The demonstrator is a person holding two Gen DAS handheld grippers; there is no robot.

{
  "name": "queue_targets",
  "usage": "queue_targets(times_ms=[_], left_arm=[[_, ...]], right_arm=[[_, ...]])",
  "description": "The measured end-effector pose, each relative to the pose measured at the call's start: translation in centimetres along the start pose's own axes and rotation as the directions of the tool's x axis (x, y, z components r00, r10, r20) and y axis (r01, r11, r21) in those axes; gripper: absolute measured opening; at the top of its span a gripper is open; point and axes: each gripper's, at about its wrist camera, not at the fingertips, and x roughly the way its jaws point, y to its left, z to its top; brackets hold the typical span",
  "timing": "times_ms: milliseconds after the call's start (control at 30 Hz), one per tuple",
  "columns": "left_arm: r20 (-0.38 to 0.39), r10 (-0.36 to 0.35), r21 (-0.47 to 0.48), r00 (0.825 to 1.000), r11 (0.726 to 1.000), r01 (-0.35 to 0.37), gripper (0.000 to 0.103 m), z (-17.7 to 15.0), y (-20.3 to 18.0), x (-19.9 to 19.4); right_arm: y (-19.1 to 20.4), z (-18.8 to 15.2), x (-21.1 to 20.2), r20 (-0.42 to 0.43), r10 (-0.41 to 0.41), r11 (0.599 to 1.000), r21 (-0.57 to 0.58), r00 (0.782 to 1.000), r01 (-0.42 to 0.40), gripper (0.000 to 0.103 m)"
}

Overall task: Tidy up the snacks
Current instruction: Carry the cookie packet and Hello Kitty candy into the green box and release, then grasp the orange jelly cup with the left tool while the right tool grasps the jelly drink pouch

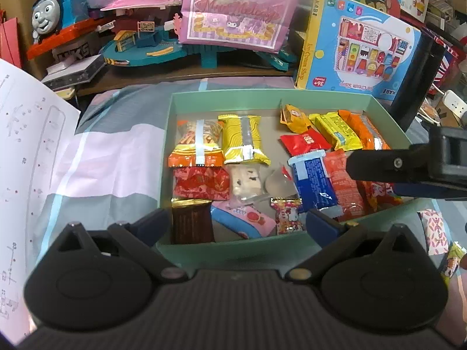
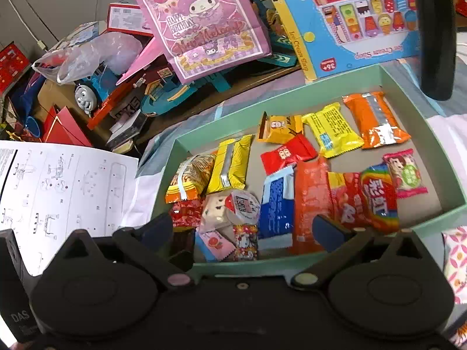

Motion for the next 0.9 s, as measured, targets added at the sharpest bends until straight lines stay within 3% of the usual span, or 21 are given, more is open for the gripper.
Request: queue_targets(times_ms=[400,833,900], left_arm=[[0.023,-0.014,0.017,1.000,1.000,0.013,0.103,-2.1,-0.4,-3.7],[-0.077,-0.020,0.041,0.997,0.999,0.024,0.103,-8.2,-0.4,-4.3],[-0.106,-0.029,0.042,0.994,0.999,0.034,0.103,-9.2,-0.4,-4.1]], right_arm=[[0.5,-2.1,-3.7,0.008,-0.020,1.000,-0.010,1.000,0.020,0.103],[-2.0,-7.2,-4.7,-0.104,-0.035,0.998,0.050,0.994,0.040,0.103],[-2.4,-8.1,-4.5,-0.124,-0.038,0.997,0.061,0.992,0.045,0.089]])
